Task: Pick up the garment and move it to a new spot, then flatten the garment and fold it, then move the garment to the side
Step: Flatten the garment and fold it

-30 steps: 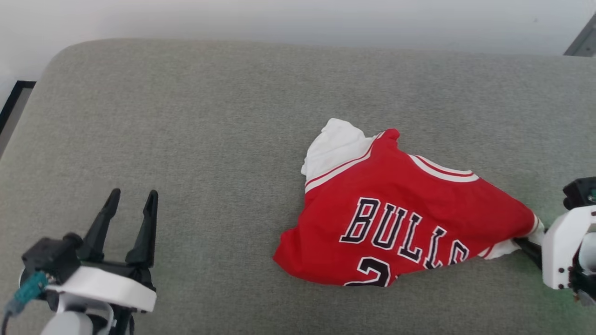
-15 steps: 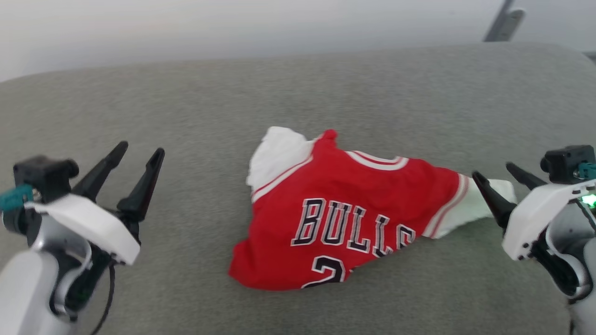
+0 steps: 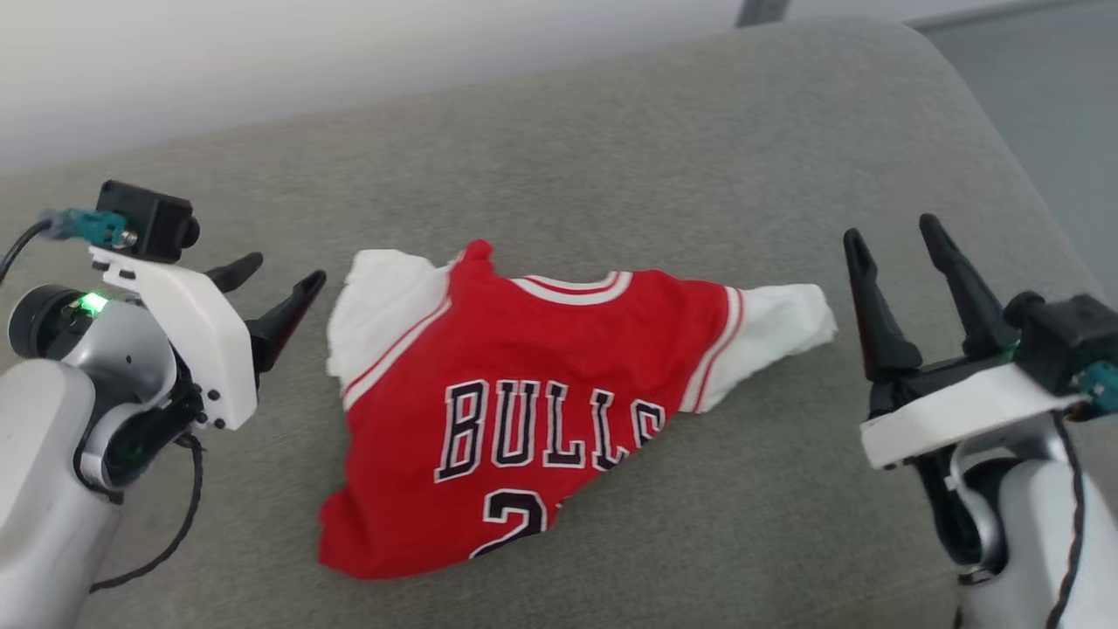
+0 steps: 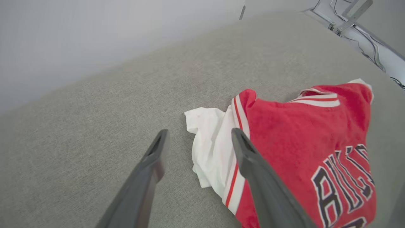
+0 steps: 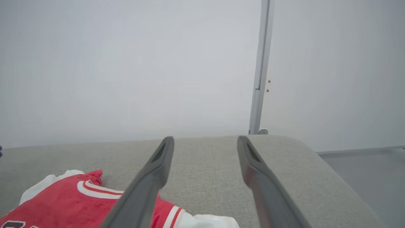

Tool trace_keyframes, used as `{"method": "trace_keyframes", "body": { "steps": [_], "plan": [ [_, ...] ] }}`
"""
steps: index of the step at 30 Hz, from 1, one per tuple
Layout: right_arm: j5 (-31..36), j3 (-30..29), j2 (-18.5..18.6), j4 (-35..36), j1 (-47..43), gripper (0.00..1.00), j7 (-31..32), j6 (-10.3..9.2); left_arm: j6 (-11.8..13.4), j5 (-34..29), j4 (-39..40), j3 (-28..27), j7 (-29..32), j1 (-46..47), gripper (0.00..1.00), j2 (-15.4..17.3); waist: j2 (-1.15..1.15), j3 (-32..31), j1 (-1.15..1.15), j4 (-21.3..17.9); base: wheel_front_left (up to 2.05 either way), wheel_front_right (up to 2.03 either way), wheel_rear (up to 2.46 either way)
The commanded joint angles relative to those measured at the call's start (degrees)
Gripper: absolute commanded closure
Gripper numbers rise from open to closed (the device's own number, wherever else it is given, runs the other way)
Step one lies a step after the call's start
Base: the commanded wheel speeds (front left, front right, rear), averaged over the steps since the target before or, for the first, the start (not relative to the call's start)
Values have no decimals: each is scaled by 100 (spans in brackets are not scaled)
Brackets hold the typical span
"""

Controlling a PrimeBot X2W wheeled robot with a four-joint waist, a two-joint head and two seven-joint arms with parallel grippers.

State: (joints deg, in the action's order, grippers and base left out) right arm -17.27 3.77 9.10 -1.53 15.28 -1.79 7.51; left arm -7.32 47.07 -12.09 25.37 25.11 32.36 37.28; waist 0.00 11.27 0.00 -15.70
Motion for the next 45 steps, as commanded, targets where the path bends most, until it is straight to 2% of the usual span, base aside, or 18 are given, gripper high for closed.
{"method": "trace_keyframes", "body": {
  "steps": [1, 5, 11, 16, 20, 23, 25, 29, 38, 42, 45],
  "plan": [
    [117, -10, -139, 33, -99, 0, -186, -4, -14, 59, -107, 88, 154, 146, 0, 64, 0, 142, 0, -217, 0, 0, 0],
    [266, -24, -427, -11, -222, 0, -583, -4, -15, 132, -497, 334, 659, 387, 0, 175, 0, 292, 0, -458, 0, 0, 0],
    [245, 71, -572, -141, -309, 0, -742, -4, 53, 152, -1053, 479, 1228, 647, 0, 202, 0, 503, 0, -667, 0, 0, 0],
    [135, 167, -622, -196, -266, 0, -813, -4, 189, 224, -1549, 554, 1632, 844, 0, 87, 0, 702, 0, -777, 0, 0, 0],
    [51, 247, -623, -258, -201, 0, -876, -4, 352, 423, -1963, 661, 2092, 794, 0, -142, 0, 807, 0, -815, 0, 0, 0],
    [-23, 291, -625, -321, -160, 0, -920, -4, 422, 297, -2168, 823, 2267, 804, 0, -196, 0, 866, 0, -818, 0, 0, 0],
    [-64, 316, -623, -354, -129, 0, -950, -4, 355, 351, -2310, 862, 2321, 825, 100, -219, 0, 897, 0, -803, 0, 0, 0],
    [-8, 222, -621, -375, -72, 0, -987, -4, 261, 248, -2282, 858, 2154, 1045, 100, -198, 0, 874, 0, -629, 0, 0, 0],
    [201, -135, -615, -239, -179, 0, -819, -4, 412, 353, -1507, 409, 1514, 999, 100, 179, 0, 610, 0, -85, 0, 0, 0],
    [303, -267, -618, -95, -264, 0, -672, -4, 694, 509, -893, 164, 1344, 528, 100, 448, 0, 496, 0, 183, 0, 0, 0],
    [359, -338, -617, 3, -329, 0, -562, -4, 1018, 572, -399, 19, 1273, 11, 100, 645, 0, 429, 0, 355, 0, 0, 0]
  ]
}}
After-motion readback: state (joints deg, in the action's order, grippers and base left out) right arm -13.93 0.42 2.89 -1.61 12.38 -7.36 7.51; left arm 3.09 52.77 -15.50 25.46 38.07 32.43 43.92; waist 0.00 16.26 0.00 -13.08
